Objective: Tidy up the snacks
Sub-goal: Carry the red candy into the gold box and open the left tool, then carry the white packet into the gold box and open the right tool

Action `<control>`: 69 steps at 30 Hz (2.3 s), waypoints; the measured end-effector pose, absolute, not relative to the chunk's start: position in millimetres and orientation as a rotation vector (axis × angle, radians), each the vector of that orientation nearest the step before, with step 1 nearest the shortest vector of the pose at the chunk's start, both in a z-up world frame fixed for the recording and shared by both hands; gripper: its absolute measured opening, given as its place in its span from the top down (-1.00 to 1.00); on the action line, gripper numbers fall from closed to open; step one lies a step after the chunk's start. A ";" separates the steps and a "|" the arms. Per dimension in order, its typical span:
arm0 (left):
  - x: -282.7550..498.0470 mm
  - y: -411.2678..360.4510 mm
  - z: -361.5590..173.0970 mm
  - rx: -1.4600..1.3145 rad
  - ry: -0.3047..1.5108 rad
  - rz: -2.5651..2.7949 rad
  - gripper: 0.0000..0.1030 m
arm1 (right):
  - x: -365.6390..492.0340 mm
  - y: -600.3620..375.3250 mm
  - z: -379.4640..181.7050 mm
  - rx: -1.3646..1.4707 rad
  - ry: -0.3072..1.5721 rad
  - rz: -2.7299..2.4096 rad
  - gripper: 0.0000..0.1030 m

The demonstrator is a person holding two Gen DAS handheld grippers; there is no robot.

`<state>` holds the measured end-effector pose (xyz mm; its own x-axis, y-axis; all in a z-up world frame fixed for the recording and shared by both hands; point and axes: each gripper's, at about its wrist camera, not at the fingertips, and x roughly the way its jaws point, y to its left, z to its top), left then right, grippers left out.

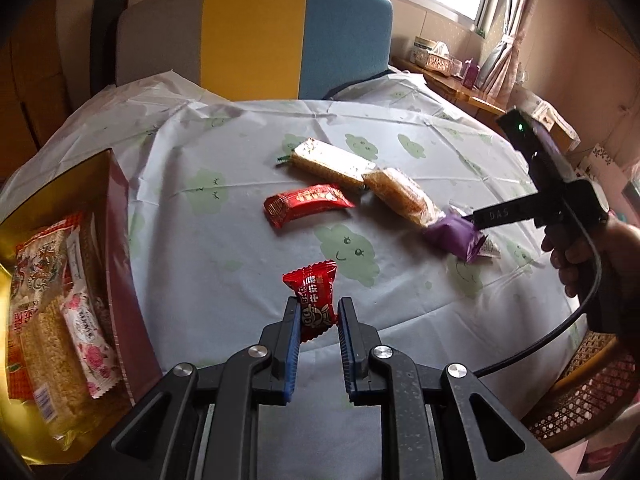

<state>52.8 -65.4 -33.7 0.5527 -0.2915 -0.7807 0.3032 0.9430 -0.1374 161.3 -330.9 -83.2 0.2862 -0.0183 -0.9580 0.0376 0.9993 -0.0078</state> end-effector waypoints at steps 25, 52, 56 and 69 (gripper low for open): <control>34.8 173.2 -41.7 -0.291 0.970 0.250 0.55 | 155.0 -313.9 -88.1 -0.056 1.268 -0.028 0.14; 29.9 127.1 -36.2 -0.191 0.940 0.258 0.28 | 159.9 -317.4 -80.8 -0.037 1.254 -0.039 0.32; 28.7 119.5 -36.4 -0.175 0.944 0.254 0.28 | 162.2 -322.0 -78.9 -0.031 1.252 -0.059 0.33; 18.7 121.6 -34.7 -0.153 0.934 0.281 0.28 | 157.2 -347.5 -30.1 0.086 1.020 -0.144 0.33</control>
